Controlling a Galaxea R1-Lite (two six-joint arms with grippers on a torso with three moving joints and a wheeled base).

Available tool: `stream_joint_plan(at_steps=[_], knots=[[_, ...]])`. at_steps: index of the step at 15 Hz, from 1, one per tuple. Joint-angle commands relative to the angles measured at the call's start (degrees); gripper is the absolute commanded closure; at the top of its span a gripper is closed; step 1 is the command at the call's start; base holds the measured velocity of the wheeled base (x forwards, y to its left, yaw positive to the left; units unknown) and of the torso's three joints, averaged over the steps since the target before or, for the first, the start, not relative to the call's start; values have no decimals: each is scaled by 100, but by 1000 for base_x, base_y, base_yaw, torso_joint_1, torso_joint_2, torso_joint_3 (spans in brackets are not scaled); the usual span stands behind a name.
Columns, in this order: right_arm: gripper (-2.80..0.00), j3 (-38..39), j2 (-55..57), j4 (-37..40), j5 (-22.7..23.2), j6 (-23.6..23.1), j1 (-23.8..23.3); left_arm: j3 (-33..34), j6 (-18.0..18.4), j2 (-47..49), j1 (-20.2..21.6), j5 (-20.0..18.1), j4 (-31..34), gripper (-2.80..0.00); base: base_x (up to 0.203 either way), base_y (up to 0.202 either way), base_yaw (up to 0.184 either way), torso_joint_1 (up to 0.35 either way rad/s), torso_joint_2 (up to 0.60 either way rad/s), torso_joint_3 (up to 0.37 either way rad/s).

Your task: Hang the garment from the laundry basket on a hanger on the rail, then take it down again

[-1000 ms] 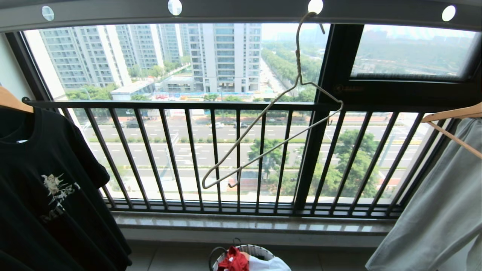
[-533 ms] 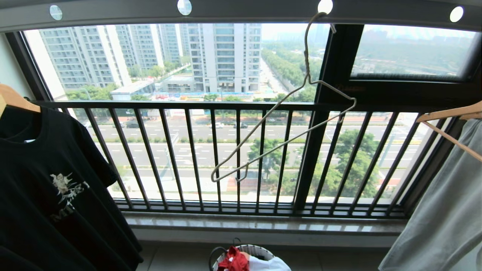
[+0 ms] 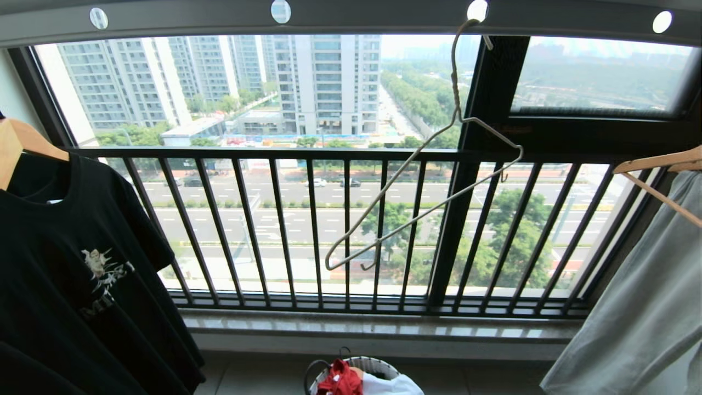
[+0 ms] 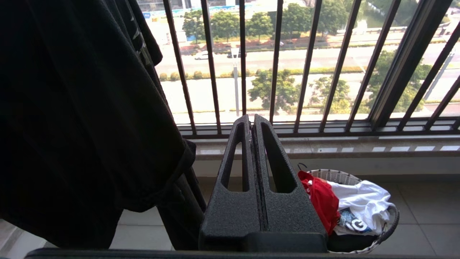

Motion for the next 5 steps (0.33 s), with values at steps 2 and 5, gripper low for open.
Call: stream_joint_plan(at_steps=[2,5], knots=[[0,0,-1,-4,3,26,1,0,2,6,1,0,0,0,0,0,0,0,0,0],[0,0,-1,-4,-3,35,1,0,2,6,4,0,0,0,0,0,0,0,0,0]])
